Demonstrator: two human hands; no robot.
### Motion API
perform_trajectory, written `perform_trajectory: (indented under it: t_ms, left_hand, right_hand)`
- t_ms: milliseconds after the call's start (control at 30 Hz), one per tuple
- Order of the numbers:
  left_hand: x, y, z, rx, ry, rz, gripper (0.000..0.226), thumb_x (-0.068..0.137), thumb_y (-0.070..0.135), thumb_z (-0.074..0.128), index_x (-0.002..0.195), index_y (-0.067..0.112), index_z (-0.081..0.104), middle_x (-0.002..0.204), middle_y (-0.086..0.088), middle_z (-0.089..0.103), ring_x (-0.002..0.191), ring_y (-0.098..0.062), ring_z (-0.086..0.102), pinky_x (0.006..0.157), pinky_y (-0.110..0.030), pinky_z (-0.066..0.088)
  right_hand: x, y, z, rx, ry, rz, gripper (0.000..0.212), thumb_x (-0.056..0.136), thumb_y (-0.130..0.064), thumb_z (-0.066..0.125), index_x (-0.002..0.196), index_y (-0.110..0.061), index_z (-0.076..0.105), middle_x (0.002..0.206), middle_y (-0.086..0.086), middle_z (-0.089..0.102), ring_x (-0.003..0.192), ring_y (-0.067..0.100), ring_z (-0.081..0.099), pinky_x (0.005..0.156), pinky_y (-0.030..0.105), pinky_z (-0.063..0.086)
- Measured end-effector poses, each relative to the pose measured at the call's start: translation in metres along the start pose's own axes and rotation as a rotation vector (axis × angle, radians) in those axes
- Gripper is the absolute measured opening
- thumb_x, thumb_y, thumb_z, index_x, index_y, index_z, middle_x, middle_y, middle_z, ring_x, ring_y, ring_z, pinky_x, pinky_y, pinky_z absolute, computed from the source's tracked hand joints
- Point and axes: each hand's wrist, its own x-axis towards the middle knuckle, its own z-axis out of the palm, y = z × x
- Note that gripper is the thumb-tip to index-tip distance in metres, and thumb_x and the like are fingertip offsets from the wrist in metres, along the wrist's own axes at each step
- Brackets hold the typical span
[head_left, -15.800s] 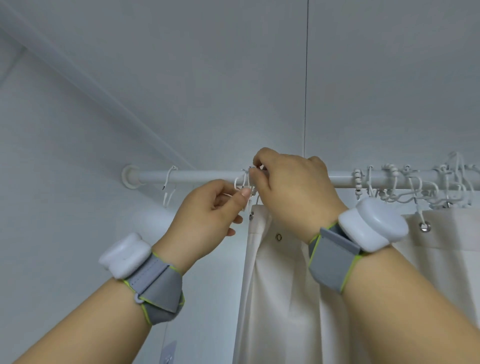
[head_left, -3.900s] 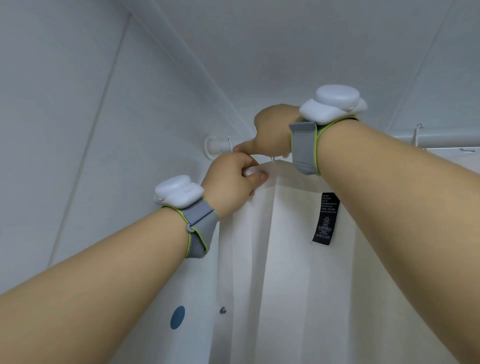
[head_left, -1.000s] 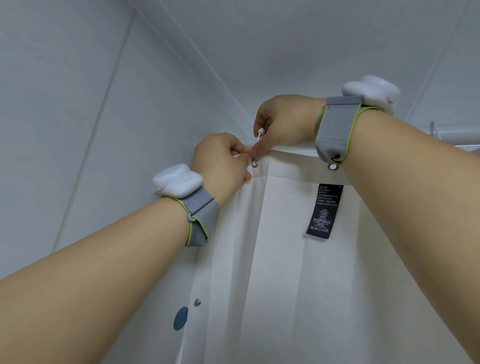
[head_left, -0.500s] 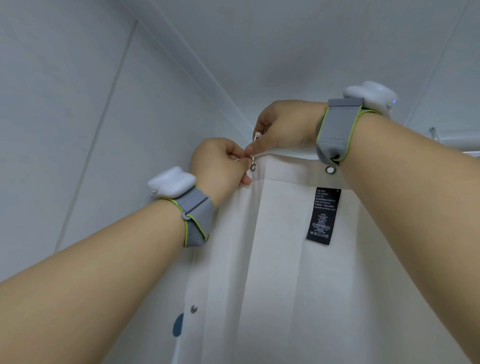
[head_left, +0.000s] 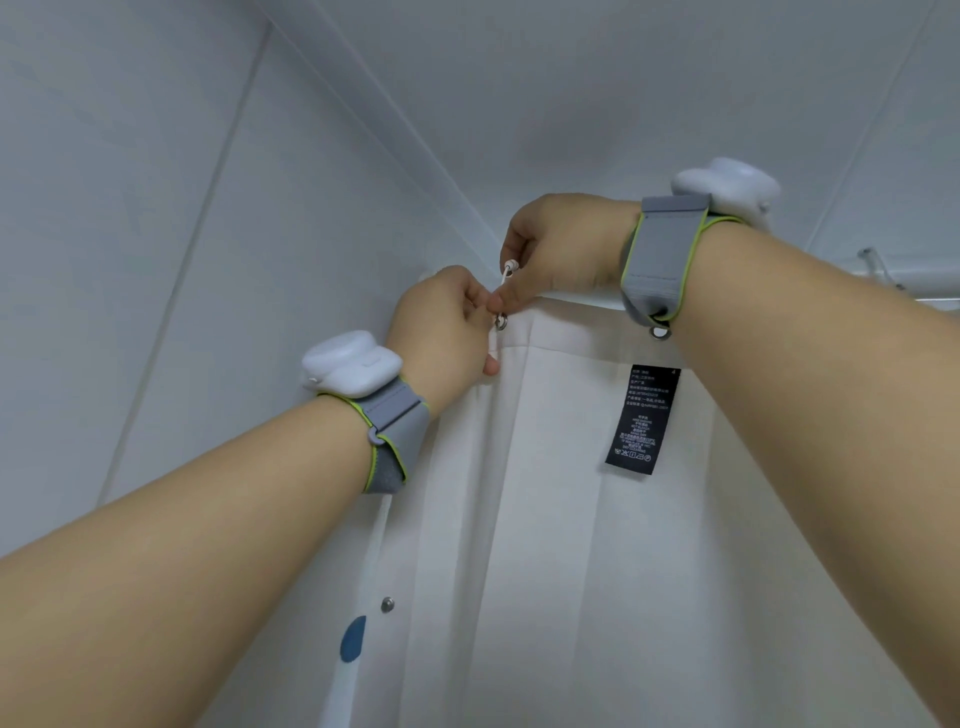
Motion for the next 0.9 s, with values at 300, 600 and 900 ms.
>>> perform_trajectory:
  t_ms: [300,600,900]
  left_hand:
    - [0.003,-0.005,-0.003,-0.059,-0.003,-0.042,0.006,0.087,0.012,0.057,0.086,0.017,0.061,0.046,0.001,0.061,0.041,-0.002,0.053,0.052,-0.023,0.038]
    - [0.001,-0.005,0.0,-0.121,-0.025,-0.051,0.02,0.083,0.003,0.057,0.074,0.02,0.053,0.06,-0.012,0.069,0.055,-0.024,0.068,0.062,-0.033,0.051]
    - [-0.014,-0.001,0.009,-0.088,0.142,0.009,0.006,0.069,0.019,0.067,0.066,0.022,0.064,0.079,0.0,0.06,0.066,-0.014,0.058,0.068,-0.024,0.048]
  right_hand:
    - [-0.001,0.0,-0.002,0.009,-0.028,0.001,0.045,0.081,-0.047,0.068,0.109,-0.012,0.066,0.099,0.0,0.064,0.087,0.015,0.053,0.061,0.018,0.036]
    - [-0.003,-0.003,-0.003,0.004,-0.032,0.043,0.042,0.088,-0.045,0.058,0.105,-0.008,0.069,0.1,0.008,0.073,0.101,0.022,0.064,0.079,0.028,0.043]
    - [0.003,-0.004,-0.001,-0.01,-0.042,0.083,0.044,0.089,-0.047,0.057,0.108,-0.008,0.067,0.104,0.008,0.072,0.103,0.025,0.063,0.089,0.033,0.046]
